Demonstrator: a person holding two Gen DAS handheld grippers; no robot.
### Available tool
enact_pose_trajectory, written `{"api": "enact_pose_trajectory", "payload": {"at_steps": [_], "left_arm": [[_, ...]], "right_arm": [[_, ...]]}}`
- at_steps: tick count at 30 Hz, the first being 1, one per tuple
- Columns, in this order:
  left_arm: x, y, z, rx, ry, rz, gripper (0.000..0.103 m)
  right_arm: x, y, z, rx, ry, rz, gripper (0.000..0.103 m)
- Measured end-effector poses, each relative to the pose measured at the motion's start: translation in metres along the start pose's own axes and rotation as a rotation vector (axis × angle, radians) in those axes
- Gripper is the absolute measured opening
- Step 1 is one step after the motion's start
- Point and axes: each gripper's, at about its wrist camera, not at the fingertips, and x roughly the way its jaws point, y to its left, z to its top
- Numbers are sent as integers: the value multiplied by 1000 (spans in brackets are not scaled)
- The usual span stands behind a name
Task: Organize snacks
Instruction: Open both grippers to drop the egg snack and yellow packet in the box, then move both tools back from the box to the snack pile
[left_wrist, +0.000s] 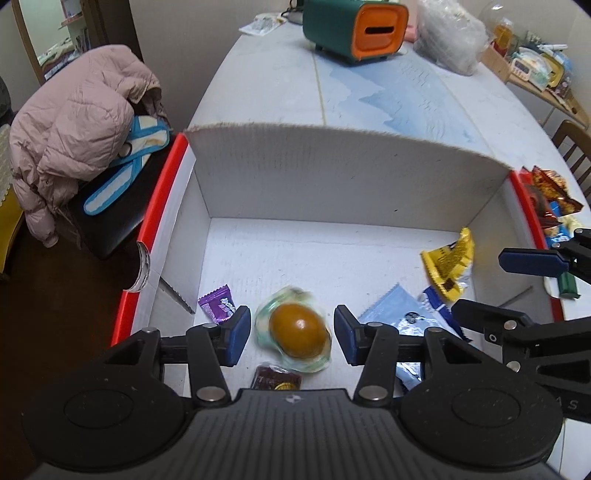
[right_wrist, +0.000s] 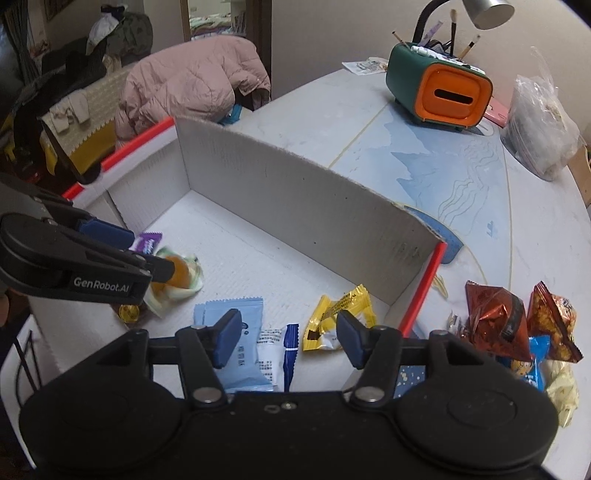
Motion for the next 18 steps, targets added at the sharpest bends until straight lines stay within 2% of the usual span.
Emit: {"api": "enact_pose_trajectory", "payload": {"at_steps": [11, 18], "left_arm": [[-42, -12, -9, 4, -95, -39, 52], [-69, -24, -15, 4, -157, -74, 57]], "right_arm": [[-41, -10, -9, 80, -78, 49, 65], [-74, -19, -20, 124, -148, 68, 77]]}}
